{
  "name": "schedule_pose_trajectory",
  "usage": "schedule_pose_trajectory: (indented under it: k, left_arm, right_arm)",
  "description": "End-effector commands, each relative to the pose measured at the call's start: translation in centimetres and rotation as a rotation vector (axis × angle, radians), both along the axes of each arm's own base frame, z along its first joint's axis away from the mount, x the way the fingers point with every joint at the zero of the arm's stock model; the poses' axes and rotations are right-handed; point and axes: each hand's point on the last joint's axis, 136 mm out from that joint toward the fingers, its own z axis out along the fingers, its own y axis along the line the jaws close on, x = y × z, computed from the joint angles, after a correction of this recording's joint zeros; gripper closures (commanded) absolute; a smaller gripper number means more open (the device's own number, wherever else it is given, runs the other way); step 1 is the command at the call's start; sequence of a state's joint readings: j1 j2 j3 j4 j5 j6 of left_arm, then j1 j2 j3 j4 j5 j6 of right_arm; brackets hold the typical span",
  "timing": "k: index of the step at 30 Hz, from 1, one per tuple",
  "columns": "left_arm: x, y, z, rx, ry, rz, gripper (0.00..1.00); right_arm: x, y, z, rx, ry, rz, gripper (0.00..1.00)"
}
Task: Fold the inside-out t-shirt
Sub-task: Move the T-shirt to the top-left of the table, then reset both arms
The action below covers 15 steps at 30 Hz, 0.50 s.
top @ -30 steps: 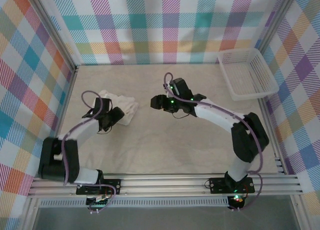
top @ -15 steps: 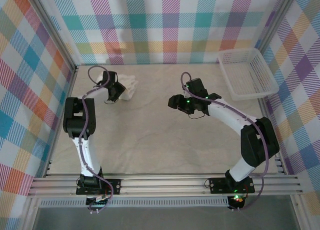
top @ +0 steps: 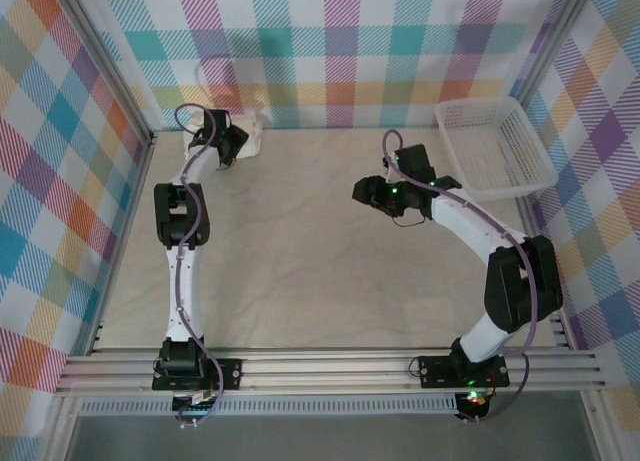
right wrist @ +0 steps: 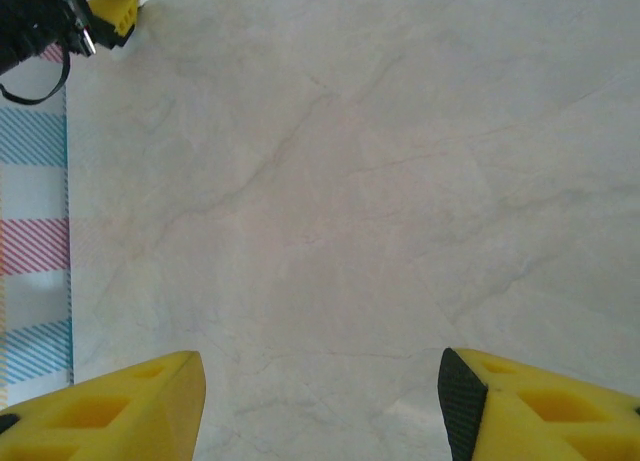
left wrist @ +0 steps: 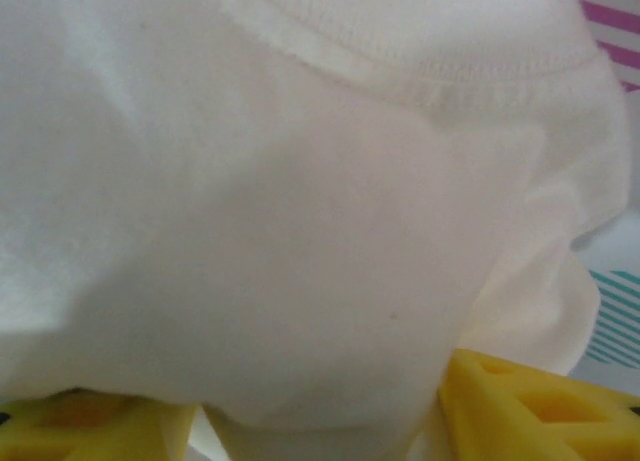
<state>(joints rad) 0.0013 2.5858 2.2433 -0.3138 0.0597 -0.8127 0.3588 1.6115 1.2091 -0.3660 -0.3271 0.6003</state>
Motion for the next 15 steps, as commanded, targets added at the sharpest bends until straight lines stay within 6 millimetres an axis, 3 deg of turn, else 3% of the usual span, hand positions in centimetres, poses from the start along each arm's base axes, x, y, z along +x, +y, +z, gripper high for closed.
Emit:
schedule_pose_trajectory:
  k: [1, 5, 7, 10, 15]
  left_arm:
    - [0.1, -0.3, 3.8, 0.018, -0.062, -0.025, 0.3]
    - [-2.6, -1.0, 10.9, 0.034, -0.222, -0.041, 0.25]
    - [-5.1, -1.8, 13.9, 0.038, -0.267, -0.067, 0.23]
    - [-10.4, -3.1, 17.8, 0.086, -0.321, -0.108, 0.21]
    - [-21.9, -4.0, 17.5, 0.227, -0.237, -0.191, 0.18]
  right_arm:
    - [0.3, -1.0, 0.8, -0.011, -0.016, 0.035, 0.36]
    - [0.1, -4.2, 1.8, -0.087, -0.101, -0.004, 0.36]
    - [-0.3, -6.0, 2.8, -0.136, -0.169, -0.038, 0.35]
    - [-0.9, -9.1, 4.4, -0.229, -0.273, -0.134, 0.31]
    - [-1.7, -14.7, 5.6, -0.405, -0.468, -0.342, 0.17]
